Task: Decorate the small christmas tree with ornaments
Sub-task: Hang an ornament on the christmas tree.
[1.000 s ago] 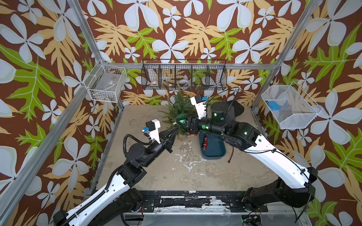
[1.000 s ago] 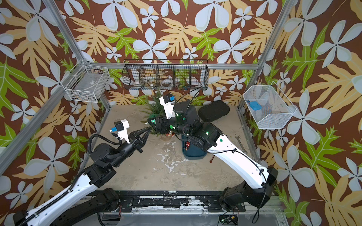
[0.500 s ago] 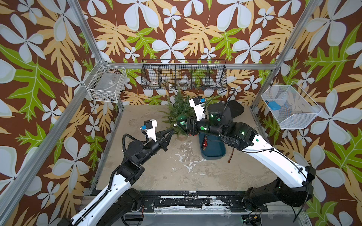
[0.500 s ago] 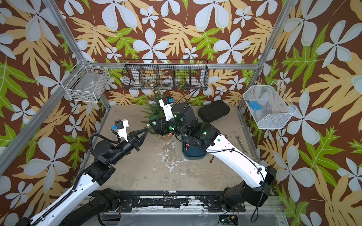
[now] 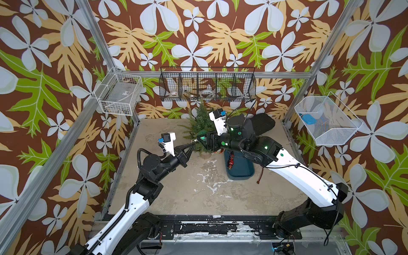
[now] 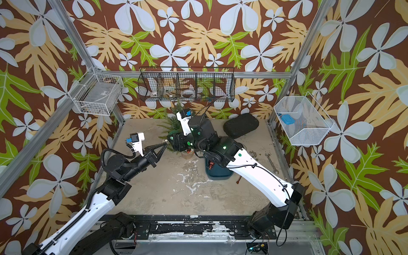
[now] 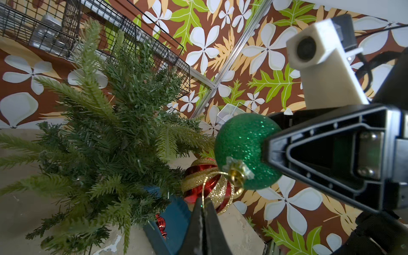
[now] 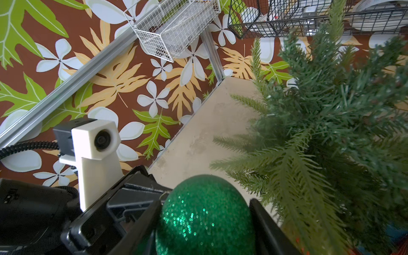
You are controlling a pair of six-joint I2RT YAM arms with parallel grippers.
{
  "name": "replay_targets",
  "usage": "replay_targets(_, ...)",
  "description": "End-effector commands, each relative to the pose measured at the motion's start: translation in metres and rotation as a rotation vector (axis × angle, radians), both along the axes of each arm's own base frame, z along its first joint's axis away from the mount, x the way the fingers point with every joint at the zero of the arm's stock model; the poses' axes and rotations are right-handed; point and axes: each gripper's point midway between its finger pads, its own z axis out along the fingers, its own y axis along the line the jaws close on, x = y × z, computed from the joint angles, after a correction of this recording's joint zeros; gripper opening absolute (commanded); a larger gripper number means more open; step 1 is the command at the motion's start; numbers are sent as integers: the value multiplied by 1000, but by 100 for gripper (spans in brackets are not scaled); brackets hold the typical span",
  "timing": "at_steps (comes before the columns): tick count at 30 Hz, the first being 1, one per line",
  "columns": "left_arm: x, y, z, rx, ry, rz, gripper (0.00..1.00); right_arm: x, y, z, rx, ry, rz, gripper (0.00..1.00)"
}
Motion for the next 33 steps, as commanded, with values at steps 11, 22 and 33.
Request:
replay_targets(11, 0, -7, 3, -15, -19, -54, 0, 13, 3, 5, -16, -43, -35, 59)
replay_targets(22, 6, -5, 5, -77, -9, -106, 0, 17, 5, 1, -57, -41, -39, 59)
replay_targets(33, 11, -4, 0, -110, 13, -156, 0, 21, 4, -4, -98, -32, -53, 59)
